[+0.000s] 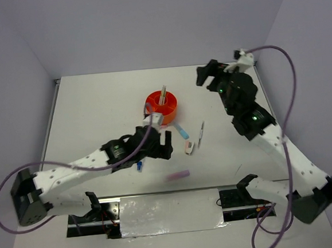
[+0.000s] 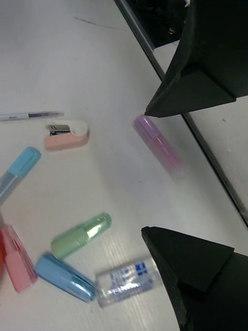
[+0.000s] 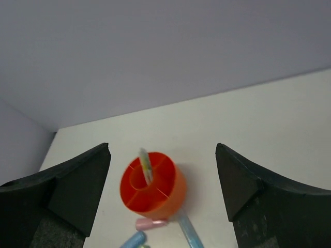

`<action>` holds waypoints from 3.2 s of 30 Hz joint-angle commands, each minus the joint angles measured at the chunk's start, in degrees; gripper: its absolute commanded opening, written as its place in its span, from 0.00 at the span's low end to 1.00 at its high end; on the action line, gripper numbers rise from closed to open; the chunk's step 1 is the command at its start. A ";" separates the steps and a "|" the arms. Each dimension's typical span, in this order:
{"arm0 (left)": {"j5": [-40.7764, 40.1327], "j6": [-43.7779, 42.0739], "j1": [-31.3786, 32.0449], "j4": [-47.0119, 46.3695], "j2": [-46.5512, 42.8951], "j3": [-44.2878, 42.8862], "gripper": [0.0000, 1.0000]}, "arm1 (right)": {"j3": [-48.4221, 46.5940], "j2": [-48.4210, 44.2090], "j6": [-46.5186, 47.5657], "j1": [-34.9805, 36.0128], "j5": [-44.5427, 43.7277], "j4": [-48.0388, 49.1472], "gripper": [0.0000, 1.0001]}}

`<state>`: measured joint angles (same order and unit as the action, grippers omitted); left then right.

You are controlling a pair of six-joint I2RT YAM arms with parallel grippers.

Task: Sort the stationery into containers
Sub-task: Pick up the pen from the center of the board, then place the pen in the storage box.

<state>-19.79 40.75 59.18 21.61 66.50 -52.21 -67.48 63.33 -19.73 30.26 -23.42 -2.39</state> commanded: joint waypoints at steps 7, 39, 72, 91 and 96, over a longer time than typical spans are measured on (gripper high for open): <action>4.41 -8.84 1.12 3.86 44.73 -43.78 0.85 | 4.29 -20.07 -6.91 -6.88 -10.68 -37.76 0.94; 4.76 -5.86 1.03 10.13 70.17 -55.12 0.12 | 10.61 -23.52 -8.04 -8.11 -0.58 -34.08 0.93; 21.11 -8.59 0.94 -38.47 35.28 -20.13 0.00 | 27.93 -17.36 -13.58 -25.52 30.19 -12.20 0.84; 18.75 -8.49 1.03 -38.94 32.64 -19.76 0.29 | 31.89 -14.90 -16.39 -22.62 38.71 -2.63 0.00; 8.20 -7.36 0.15 -25.23 30.20 -23.21 0.96 | 28.03 -11.40 -17.10 -19.37 37.32 7.39 0.00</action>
<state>-4.73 33.01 59.83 -9.82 101.82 -72.42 -35.59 50.00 -36.40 8.71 13.91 -5.28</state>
